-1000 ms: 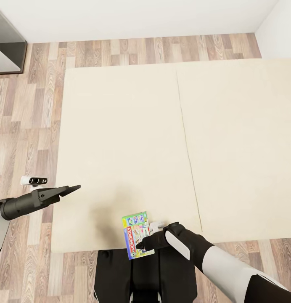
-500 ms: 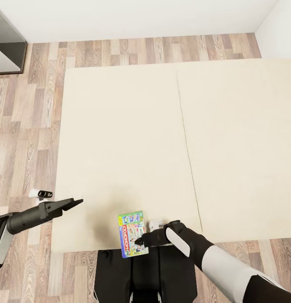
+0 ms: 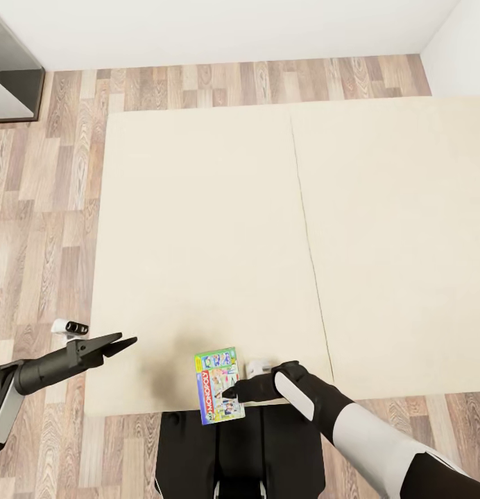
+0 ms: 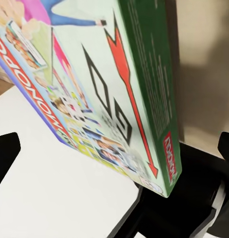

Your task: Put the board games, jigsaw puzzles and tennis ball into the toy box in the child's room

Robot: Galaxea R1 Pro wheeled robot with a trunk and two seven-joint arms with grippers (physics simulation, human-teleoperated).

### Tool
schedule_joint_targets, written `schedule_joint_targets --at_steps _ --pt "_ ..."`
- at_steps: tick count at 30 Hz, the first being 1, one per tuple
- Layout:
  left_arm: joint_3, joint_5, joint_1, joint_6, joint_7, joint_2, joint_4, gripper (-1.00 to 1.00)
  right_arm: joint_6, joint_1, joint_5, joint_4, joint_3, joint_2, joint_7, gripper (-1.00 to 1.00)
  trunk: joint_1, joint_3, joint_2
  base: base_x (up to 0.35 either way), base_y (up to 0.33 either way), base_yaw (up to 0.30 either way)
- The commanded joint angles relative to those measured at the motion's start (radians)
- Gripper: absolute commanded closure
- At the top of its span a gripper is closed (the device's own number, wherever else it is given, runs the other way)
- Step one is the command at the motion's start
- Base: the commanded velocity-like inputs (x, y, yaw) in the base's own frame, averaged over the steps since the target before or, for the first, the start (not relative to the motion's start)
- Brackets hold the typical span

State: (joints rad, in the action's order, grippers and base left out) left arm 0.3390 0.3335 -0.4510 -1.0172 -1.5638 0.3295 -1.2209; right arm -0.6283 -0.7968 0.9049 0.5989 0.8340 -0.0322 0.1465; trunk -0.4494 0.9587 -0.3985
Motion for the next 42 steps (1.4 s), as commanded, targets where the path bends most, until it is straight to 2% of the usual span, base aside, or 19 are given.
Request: schedule_joint_targets --at_steps 1,42 --pt "0.000 -0.001 0.000 -0.011 -0.004 0.001 0.000 -1.00 -0.001 -0.001 -0.002 0.000 0.002 0.000 0.004 -1.00 -0.001 0.001 -0.002 0.000 0.000 0.000" --pt "0.002 -0.001 0.000 -0.011 -0.007 0.002 0.000 -1.00 0.005 -0.001 -0.001 0.019 0.003 -0.012 0.012 -1.00 -0.001 0.001 -0.002 0.000 0.000 0.000"
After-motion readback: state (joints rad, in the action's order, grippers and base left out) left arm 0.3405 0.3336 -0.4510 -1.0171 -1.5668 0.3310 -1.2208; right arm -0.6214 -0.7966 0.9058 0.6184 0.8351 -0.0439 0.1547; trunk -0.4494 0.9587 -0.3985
